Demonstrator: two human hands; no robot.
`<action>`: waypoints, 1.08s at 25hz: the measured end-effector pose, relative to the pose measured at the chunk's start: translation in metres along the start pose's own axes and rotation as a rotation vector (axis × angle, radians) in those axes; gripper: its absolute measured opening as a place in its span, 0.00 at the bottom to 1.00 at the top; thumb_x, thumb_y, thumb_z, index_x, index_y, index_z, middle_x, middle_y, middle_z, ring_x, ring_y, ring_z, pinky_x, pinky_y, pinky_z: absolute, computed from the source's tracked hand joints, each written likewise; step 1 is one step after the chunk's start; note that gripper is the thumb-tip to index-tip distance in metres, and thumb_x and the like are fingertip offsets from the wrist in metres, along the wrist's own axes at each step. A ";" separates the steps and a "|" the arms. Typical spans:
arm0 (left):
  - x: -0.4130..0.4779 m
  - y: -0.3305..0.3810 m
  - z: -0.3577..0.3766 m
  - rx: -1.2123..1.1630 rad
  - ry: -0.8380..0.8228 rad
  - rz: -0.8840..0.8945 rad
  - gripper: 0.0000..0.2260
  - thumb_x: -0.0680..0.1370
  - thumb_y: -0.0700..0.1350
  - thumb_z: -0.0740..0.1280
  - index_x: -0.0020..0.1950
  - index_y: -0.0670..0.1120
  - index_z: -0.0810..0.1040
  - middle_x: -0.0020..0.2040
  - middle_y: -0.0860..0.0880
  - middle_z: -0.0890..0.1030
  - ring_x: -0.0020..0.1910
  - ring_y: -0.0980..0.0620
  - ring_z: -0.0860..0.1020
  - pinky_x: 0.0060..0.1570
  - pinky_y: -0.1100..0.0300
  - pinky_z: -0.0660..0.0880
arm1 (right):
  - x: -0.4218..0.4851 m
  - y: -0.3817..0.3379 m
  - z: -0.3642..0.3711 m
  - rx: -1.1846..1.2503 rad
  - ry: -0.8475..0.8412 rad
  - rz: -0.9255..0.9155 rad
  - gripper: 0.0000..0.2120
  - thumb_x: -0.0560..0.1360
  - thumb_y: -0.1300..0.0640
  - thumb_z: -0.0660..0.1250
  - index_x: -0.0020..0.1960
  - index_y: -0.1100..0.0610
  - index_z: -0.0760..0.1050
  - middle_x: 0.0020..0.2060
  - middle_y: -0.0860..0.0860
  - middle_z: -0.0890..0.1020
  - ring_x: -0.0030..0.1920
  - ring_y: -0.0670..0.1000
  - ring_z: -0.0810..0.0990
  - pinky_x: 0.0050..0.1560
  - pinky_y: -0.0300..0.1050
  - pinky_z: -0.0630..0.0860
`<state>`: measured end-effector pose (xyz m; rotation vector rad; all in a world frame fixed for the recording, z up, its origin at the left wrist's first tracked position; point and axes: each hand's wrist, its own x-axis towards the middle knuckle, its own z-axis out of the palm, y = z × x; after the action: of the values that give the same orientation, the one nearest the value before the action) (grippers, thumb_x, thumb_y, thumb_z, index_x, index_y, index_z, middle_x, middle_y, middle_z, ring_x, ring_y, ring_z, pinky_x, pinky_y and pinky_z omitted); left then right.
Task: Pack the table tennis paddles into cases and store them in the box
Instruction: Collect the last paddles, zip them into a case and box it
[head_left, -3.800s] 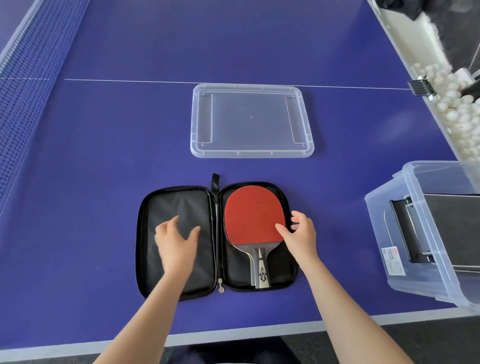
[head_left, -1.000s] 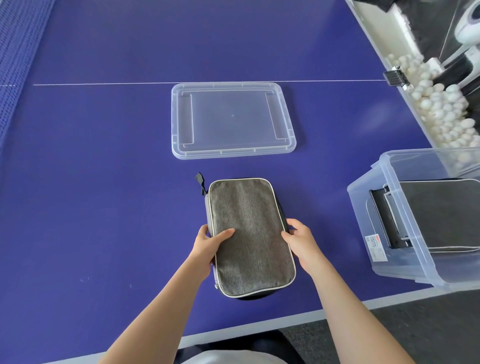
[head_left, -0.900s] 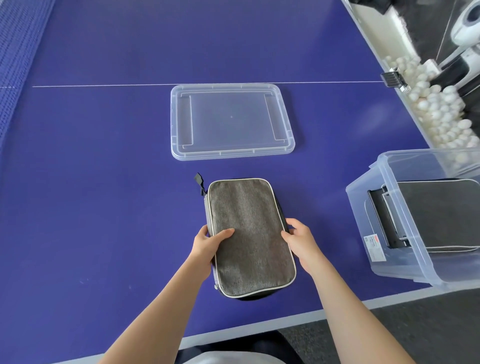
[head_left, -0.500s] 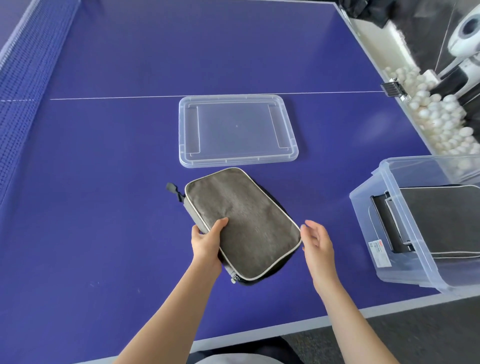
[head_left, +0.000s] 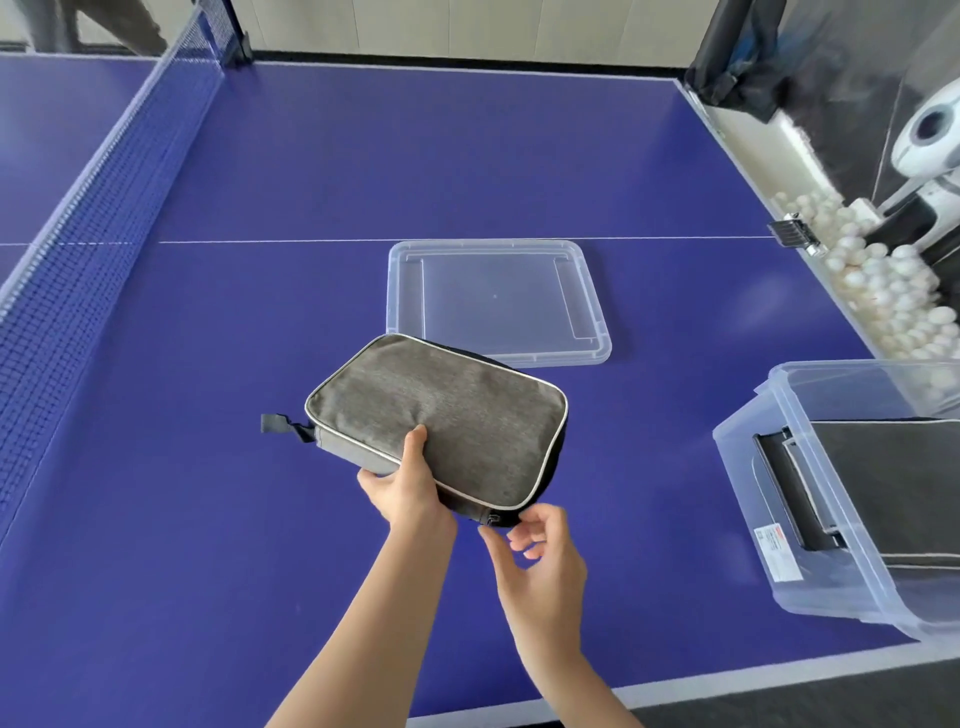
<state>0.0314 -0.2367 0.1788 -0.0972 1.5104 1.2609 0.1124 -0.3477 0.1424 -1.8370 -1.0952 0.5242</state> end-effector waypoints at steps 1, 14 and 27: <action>0.000 0.002 0.001 -0.007 0.010 0.007 0.20 0.70 0.46 0.75 0.56 0.48 0.69 0.47 0.52 0.77 0.43 0.54 0.78 0.36 0.60 0.73 | 0.001 0.000 0.004 -0.038 0.021 -0.009 0.15 0.67 0.46 0.74 0.44 0.44 0.68 0.33 0.43 0.76 0.38 0.45 0.76 0.36 0.33 0.71; -0.001 0.011 -0.005 -0.003 0.082 0.025 0.25 0.69 0.48 0.75 0.62 0.48 0.69 0.47 0.52 0.75 0.41 0.55 0.76 0.33 0.61 0.70 | 0.006 0.004 0.003 -0.283 0.077 -0.430 0.04 0.70 0.55 0.67 0.44 0.52 0.76 0.30 0.45 0.77 0.29 0.43 0.75 0.22 0.40 0.72; 0.015 0.021 -0.029 0.019 0.041 0.033 0.16 0.68 0.46 0.76 0.48 0.50 0.71 0.48 0.52 0.78 0.45 0.53 0.79 0.41 0.57 0.76 | 0.019 0.014 -0.018 -0.178 0.045 -0.268 0.08 0.72 0.52 0.66 0.38 0.56 0.75 0.29 0.45 0.76 0.29 0.47 0.72 0.27 0.37 0.68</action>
<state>-0.0067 -0.2405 0.1753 -0.0858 1.5644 1.2771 0.1417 -0.3434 0.1413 -1.8045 -1.3685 0.2336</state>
